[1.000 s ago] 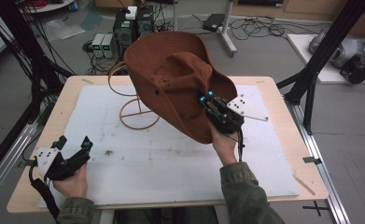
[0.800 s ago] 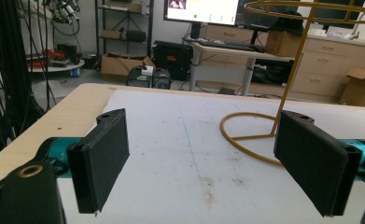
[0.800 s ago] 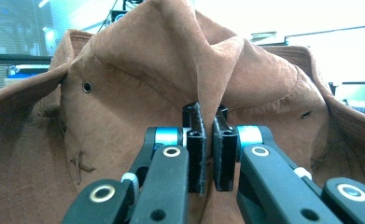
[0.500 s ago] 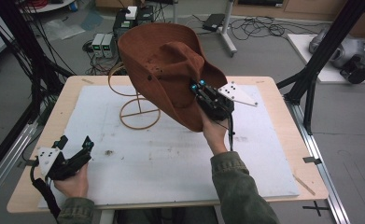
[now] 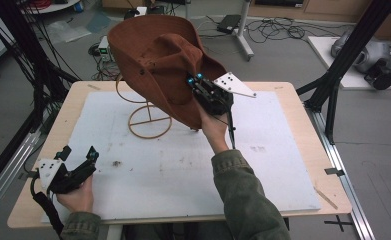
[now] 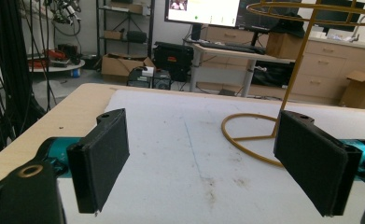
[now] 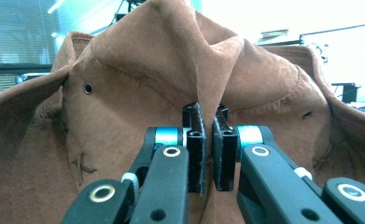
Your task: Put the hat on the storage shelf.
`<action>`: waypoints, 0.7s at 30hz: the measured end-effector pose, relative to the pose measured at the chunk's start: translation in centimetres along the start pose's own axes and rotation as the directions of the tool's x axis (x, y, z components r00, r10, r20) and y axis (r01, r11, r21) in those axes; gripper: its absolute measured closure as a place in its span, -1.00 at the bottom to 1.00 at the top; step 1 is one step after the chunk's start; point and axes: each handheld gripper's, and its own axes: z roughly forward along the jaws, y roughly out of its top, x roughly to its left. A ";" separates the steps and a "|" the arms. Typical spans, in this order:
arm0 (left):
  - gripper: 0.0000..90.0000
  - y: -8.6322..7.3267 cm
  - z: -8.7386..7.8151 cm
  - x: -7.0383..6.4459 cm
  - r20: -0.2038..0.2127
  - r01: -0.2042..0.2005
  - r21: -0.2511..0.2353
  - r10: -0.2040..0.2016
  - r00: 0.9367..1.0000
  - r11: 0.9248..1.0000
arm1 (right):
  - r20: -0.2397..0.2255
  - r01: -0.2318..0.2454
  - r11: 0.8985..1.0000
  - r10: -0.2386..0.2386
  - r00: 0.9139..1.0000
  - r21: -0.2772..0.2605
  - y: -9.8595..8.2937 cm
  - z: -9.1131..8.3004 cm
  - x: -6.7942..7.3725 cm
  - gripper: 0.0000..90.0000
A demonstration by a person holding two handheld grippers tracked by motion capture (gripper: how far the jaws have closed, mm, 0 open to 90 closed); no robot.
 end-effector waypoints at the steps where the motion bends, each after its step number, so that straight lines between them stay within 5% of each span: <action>1: -0.59 0.0 0.0 0.0 -0.001 0.004 0.000 -0.004 1.000 1.000 | -0.003 -0.003 1.000 0.003 1.000 0.003 0.0 0.3 0.1 0.93; 21: -0.59 -0.1 0.1 0.6 0.005 0.015 0.002 -0.015 1.000 1.000 | -0.078 0.035 0.999 -0.032 0.996 0.037 2.0 7.2 2.6 0.93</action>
